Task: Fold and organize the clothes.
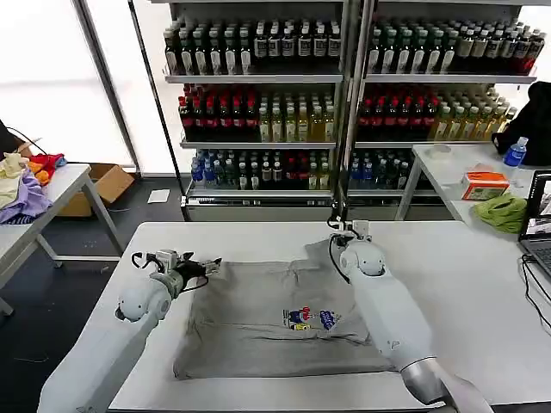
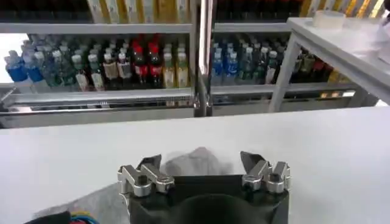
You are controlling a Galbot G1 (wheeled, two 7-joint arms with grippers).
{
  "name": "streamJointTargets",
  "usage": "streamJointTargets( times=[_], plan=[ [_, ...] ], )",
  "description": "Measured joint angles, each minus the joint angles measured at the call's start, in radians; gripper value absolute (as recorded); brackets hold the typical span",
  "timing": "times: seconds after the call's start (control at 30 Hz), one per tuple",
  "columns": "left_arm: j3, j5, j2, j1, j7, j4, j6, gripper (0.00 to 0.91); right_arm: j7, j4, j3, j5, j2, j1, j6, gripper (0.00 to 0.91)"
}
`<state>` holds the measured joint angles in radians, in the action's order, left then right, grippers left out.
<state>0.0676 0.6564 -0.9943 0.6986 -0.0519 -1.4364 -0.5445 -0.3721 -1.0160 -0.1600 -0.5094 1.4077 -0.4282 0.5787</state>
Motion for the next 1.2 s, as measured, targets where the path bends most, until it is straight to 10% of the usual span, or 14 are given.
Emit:
streamJointTargets(
  times=[0.13,0.23,0.33,0.47,0.63,0.8,1.2],
  plan=[
    [-0.001,-0.001,-0.002,0.000,0.001,0.007,0.000,0.907,0.006,0.014,-0.001,0.008,0.004,0.000,-0.001,0.907],
    [-0.005,-0.002,-0.001,0.001,0.001,0.009,-0.002,0.353,0.007,0.023,-0.002,0.010,0.006,0.002,-0.003,0.907],
    [-0.007,-0.002,-0.002,0.003,0.001,0.011,-0.005,0.040,0.006,0.024,-0.001,0.012,0.005,0.001,-0.004,0.907],
    [-0.006,-0.003,-0.004,0.009,0.001,0.018,-0.007,0.010,0.003,0.022,0.003,0.015,0.005,-0.007,-0.004,0.534],
    [-0.004,-0.003,-0.004,0.017,0.000,0.015,-0.013,0.010,-0.005,0.007,0.002,0.013,0.001,-0.022,-0.004,0.383],
    [0.000,-0.001,0.003,0.030,0.000,0.001,-0.021,0.010,-0.014,-0.021,-0.004,0.009,-0.012,-0.047,-0.003,0.000],
    [0.009,-0.010,-0.007,0.069,-0.003,-0.022,-0.022,0.010,-0.027,-0.082,-0.017,0.002,-0.022,-0.113,-0.003,0.000]
  ],
)
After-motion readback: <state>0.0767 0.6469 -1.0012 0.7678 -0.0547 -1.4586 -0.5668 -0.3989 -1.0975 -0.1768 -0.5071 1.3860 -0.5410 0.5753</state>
